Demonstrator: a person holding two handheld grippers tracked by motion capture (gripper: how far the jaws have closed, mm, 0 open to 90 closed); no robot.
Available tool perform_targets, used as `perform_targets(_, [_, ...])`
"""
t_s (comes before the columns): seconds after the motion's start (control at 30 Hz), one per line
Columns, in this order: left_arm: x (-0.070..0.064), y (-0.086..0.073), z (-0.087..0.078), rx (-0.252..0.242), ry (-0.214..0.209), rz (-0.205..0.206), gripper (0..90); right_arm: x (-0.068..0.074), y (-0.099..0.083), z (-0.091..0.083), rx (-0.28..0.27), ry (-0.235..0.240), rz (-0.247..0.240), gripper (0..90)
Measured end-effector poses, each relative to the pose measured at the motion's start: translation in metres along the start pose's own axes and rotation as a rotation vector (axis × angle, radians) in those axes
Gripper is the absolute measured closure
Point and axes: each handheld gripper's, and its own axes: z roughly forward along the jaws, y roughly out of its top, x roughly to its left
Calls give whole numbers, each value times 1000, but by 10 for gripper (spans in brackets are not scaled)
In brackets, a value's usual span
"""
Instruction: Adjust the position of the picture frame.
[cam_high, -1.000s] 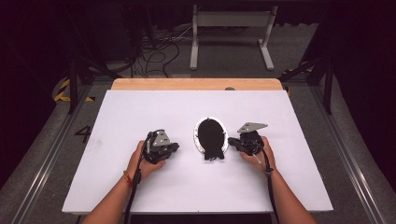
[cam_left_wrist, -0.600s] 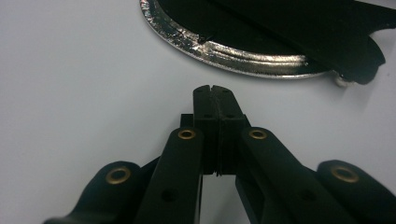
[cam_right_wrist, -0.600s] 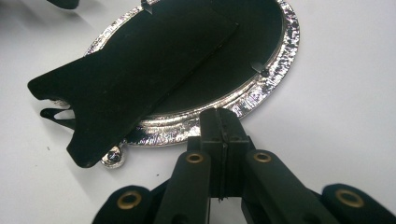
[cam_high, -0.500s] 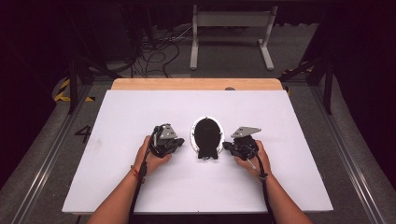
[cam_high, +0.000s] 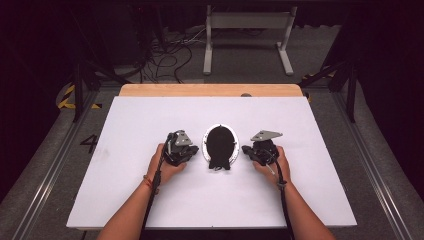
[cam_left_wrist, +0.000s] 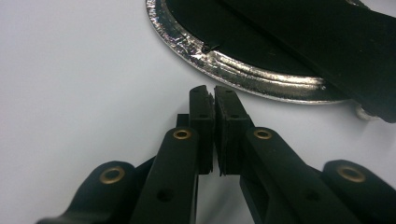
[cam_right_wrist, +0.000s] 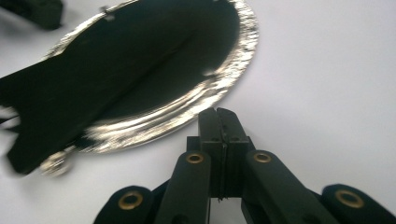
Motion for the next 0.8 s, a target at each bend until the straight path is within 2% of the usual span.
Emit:
perform_targets(0.07, [1, 2, 1, 2, 3, 3, 870, -8, 4, 5, -4, -8, 34, 900])
perform_targets(0.13, [4, 5, 3, 2, -3, -40, 868, -12, 8, 9, -5, -44, 13, 900])
perform_targets(0.17, [5, 7, 3, -1, -4, -57, 868, -14, 9, 12, -10, -44, 19, 900])
perform_targets(0.2, [6, 9, 4, 4, -2, -62, 866, -15, 10, 14, -15, -43, 17, 900])
perform_targets(0.27, [5, 12, 10, 23, 22, -45, 857, -13, 12, 15, -15, -52, 8, 900])
perform_targets(0.3, [5, 12, 11, 16, 17, -61, 856, -13, 12, 16, -16, -56, -1, 900])
perform_targets(0.37, [9, 14, 13, 9, -9, -109, 856, -11, 13, 17, -16, -43, -14, 900])
perform_targets(0.4, [9, 15, 14, 13, -20, -114, 855, -9, 13, 18, -16, -26, -15, 900])
perform_targets(0.43, [8, 16, 15, 16, -17, -110, 855, -6, 14, 18, -16, -10, -13, 900])
perform_targets(0.5, [4, 20, 17, 26, -3, -93, 867, -4, 17, 19, 5, 8, 43, 900])
perform_targets(0.57, [6, 20, 17, 31, -13, -97, 890, -2, 19, 19, 19, -5, 15, 900])
perform_targets(0.67, [9, 18, 17, 19, -39, -118, 893, -4, 16, 17, 9, 41, 42, 900])
perform_targets(0.73, [10, 18, 17, 20, -34, -111, 886, -6, 14, 15, 4, 72, 53, 900])
perform_targets(0.8, [11, 18, 16, 21, -23, -104, 847, -4, 14, 16, 3, 62, 42, 900])
